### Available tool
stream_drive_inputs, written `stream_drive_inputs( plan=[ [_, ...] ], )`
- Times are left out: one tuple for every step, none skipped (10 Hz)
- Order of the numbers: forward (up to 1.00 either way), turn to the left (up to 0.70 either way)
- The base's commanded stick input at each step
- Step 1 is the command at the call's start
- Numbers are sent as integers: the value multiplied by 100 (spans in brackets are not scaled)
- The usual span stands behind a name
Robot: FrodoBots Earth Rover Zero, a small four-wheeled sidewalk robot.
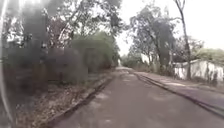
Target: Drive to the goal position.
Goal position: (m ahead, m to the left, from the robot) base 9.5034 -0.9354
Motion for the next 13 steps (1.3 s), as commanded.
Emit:
stream_drive_inputs(
  plan=[
    [70, 0],
    [70, 0],
    [70, 0],
    [70, 0],
    [70, 0],
    [70, 0],
    [70, 0],
    [70, 0],
    [70, 0],
    [70, 0],
    [70, 0],
    [70, 0],
    [70, 0]
  ],
)
